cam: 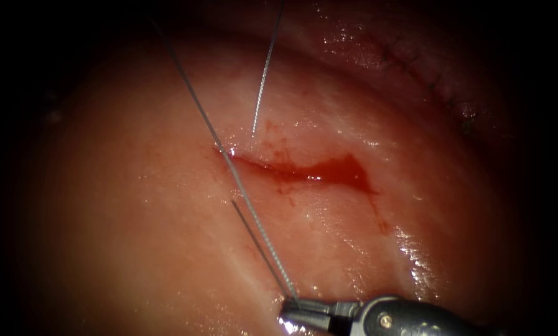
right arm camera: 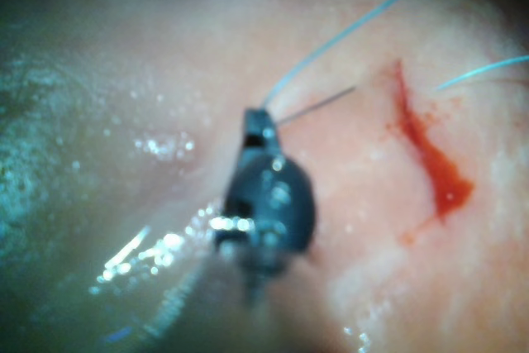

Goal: Wound Closure

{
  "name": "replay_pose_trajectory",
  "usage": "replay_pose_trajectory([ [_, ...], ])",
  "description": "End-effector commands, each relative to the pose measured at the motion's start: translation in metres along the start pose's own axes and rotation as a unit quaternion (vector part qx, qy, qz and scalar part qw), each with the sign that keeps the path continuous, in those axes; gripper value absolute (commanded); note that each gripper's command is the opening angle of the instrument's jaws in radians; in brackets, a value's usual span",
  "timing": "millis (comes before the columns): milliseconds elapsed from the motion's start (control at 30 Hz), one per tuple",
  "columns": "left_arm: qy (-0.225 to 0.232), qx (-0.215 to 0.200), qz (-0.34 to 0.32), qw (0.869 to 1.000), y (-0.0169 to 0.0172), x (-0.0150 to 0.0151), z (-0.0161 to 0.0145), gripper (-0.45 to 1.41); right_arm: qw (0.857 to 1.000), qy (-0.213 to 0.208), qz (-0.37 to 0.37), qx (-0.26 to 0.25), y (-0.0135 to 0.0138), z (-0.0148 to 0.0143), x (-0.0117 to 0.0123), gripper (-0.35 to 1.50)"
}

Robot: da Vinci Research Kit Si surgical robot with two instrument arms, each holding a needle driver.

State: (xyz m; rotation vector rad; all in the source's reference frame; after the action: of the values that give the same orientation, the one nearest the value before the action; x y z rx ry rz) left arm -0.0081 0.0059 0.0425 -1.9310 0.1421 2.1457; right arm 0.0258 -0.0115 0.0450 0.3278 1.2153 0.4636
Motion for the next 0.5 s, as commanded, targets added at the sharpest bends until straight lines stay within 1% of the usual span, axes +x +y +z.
replay_pose_trajectory([
  [33,-0.001,-0.001,-0.001,1.0,0.0005,-0.0008,0.0004,-0.45,1.0,0.002,0.002,0.008,-0.0017,0.0011,-0.0003,-0.35],
  [167,-0.001,-0.002,-0.003,1.0,0.0005,-0.0012,0.0004,-0.45,0.999,0.006,0.006,0.032,-0.0037,0.0017,0.0002,-0.35],
  [233,0.0,-0.003,-0.003,1.0,0.0004,-0.0013,0.0004,-0.45,0.999,0.017,0.006,0.044,-0.0047,0.0021,0.0006,-0.35],
  [333,0.0,-0.003,-0.003,1.0,0.0003,-0.0014,0.0004,-0.45,0.998,0.026,0.007,0.049,-0.0052,0.0026,0.0015,-0.35],
  [367,0.001,-0.004,-0.003,1.0,0.0002,-0.0015,0.0003,-0.45,0.999,0.03,0.013,0.039,-0.0049,0.0027,0.0018,0.14],
  [400,0.001,-0.005,-0.004,1.0,0.0001,-0.0014,0.0002,-0.45,0.999,0.037,0.008,0.021,-0.0044,0.0027,0.0021,0.69],
  [433,0.001,-0.006,-0.004,1.0,-0.0001,-0.0014,0.0001,-0.45,0.999,0.042,0.002,0.008,-0.0039,0.0026,0.0022,0.99],
  [467,0.002,-0.007,-0.005,1.0,-0.0003,-0.0014,-0.0001,-0.45,0.999,0.047,-0.007,-0.004,-0.0034,0.0024,0.0023,1.18],
  [500,-0.002,-0.007,-0.006,1.0,-0.0007,-0.0013,-0.0006,-0.45,0.999,0.048,-0.013,-0.014,-0.0028,0.0022,0.0023,1.26],
])
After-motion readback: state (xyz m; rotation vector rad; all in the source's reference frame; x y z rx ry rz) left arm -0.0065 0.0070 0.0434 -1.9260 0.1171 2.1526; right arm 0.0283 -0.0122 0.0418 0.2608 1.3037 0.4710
